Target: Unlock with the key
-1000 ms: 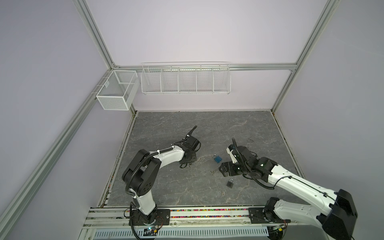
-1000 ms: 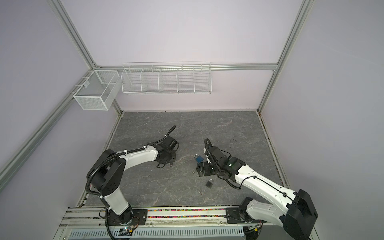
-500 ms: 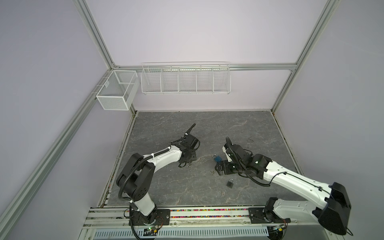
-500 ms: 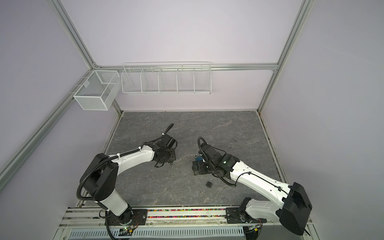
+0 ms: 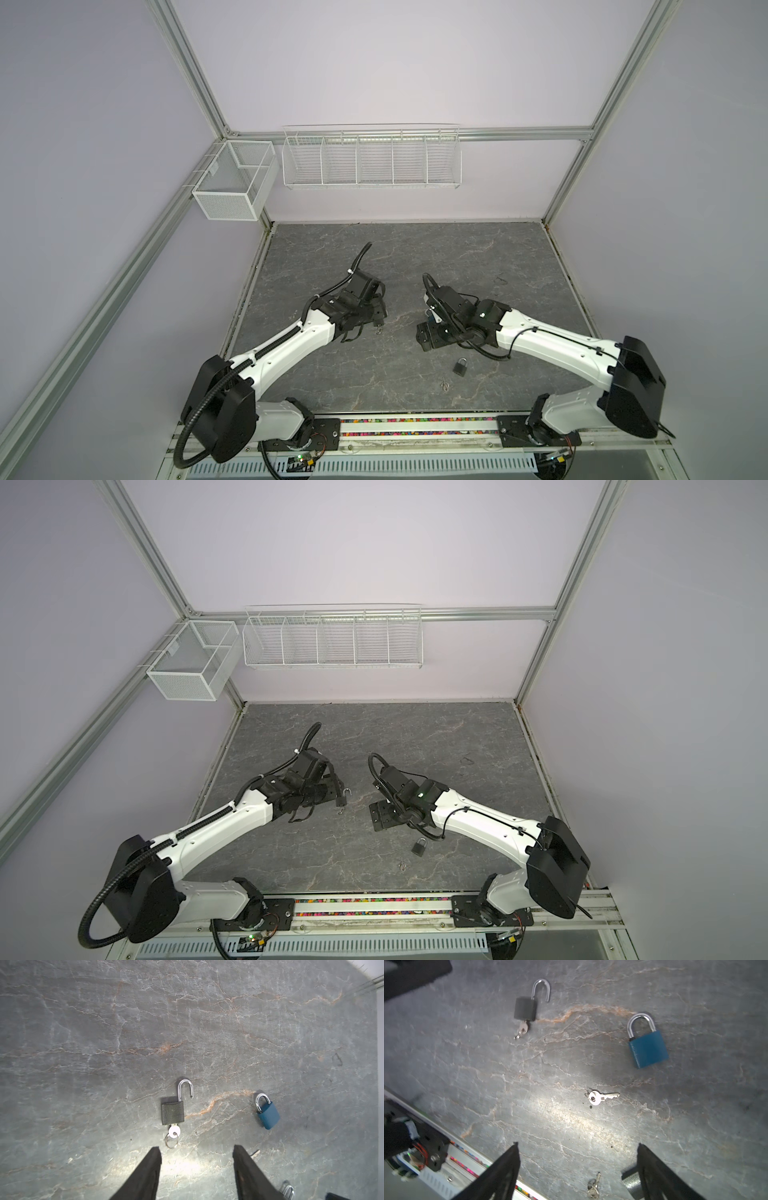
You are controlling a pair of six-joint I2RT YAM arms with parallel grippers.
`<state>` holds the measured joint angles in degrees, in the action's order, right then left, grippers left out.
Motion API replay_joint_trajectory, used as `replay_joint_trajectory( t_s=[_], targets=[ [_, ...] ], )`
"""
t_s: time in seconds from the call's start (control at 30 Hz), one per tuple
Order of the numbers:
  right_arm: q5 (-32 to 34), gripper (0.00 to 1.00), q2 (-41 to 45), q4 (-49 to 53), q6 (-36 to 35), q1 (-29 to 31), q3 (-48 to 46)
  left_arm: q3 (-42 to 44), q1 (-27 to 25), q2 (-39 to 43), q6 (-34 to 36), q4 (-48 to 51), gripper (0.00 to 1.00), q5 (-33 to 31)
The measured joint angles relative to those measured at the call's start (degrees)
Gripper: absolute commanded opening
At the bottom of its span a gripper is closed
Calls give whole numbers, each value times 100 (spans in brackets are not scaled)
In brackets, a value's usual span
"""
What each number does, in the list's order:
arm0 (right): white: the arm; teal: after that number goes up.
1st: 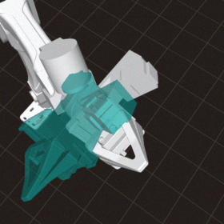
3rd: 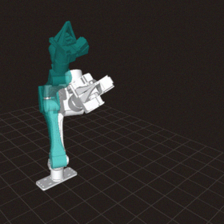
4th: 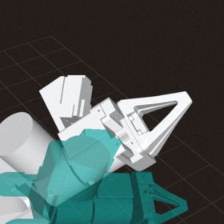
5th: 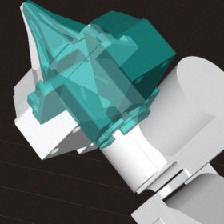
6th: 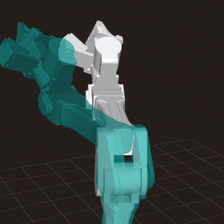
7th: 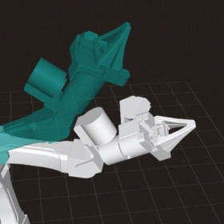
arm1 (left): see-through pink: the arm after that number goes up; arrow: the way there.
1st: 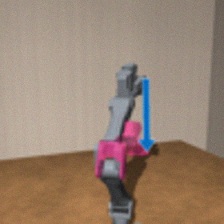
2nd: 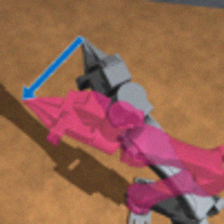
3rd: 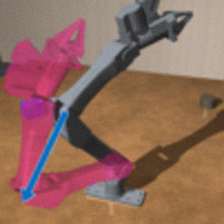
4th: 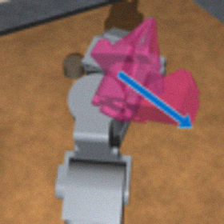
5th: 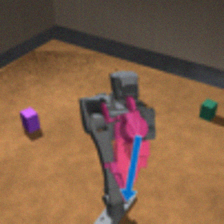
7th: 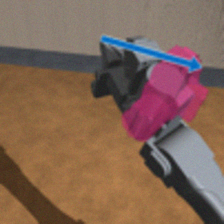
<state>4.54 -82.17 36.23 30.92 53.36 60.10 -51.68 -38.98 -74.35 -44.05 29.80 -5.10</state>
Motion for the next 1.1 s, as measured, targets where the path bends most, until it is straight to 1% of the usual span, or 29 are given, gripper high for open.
replay_joint_trajectory(
  t_s=[0.03, 0.1, 0.2, 0.33, 0.43, 0.47, 0.53, 0.6, 0.83, 1.07, 1.1],
  targets=[
    [-35, 78, -96, 15, -192, 0, 55, 107, 0, 155, -52, -17, 56, 0],
    [-83, 76, -295, 42, -520, 0, 151, 275, 0, 420, -125, -70, 56, -2],
    [-214, 68, -675, 59, -999, 0, 321, 654, 0, 918, -240, -260, 56, -42],
    [-269, 59, -1145, 142, -1451, 0, 501, 1056, 0, 1530, -380, -345, 56, -116],
    [-267, 51, -1464, 262, -1733, 0, 654, 1143, 4, 1860, -450, -330, 56, -212],
    [-264, 49, -1539, 275, -1810, 0, 682, 1145, 4, 1939, -479, -326, 56, -238],
    [-262, 49, -1661, 293, -1954, 0, 708, 1147, 7, 2120, -520, -315, 56, -289],
    [-245, 47, -1764, 304, -2059, 0, 728, 1172, 9, 2286, -551, -302, 56, -319],
    [-201, 44, -2179, 345, -2245, 0, 896, 1384, 9, 2743, -693, -216, 56, -431],
    [79, 39, -2369, 356, -2328, 0, 977, 1458, 9, 2876, -774, -179, 56, -518],
    [101, 36, -2380, 358, -2332, 0, 977, 1462, 9, 2876, -780, -181, 56, -525]
  ],
)
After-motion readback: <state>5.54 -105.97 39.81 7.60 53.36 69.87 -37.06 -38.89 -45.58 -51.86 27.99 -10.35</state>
